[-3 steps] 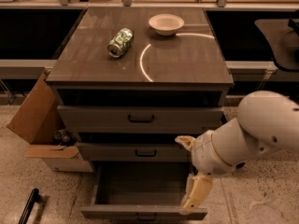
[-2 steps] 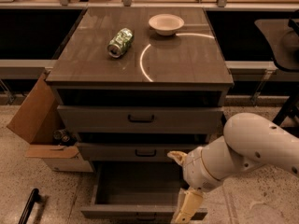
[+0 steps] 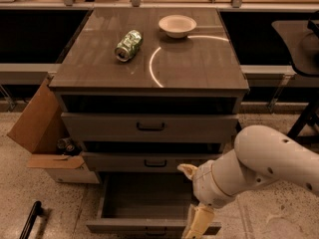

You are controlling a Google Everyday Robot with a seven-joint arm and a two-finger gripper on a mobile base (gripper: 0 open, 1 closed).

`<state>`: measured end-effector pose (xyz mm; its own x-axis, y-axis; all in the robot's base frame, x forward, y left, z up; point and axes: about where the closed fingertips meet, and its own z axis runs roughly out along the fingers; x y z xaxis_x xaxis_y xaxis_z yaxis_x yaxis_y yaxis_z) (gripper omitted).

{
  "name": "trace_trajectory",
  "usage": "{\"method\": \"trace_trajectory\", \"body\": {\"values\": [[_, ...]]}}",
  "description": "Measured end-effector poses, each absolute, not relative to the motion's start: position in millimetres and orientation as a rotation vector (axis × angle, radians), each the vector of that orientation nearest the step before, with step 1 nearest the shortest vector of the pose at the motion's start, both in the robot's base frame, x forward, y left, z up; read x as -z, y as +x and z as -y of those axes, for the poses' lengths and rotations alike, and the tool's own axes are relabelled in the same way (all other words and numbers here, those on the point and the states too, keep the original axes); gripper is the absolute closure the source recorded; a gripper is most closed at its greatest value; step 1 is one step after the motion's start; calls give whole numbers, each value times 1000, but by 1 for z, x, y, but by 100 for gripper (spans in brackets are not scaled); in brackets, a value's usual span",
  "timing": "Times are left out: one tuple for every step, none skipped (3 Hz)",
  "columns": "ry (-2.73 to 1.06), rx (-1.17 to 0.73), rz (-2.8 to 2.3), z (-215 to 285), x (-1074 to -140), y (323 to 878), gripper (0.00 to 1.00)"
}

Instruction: Close bottom drawer

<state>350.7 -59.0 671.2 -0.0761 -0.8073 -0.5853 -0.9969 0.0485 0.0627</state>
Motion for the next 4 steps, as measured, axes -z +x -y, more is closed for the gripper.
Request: {"method": "trace_trajectory", "body": {"values": [[-1892, -677, -1920, 42, -624, 343, 0], [-1930, -772, -1896, 26, -569, 332, 0], [-1931, -870, -1900, 12, -516, 318, 0], [-1890, -995, -1938, -1, -460, 303, 0]]}}
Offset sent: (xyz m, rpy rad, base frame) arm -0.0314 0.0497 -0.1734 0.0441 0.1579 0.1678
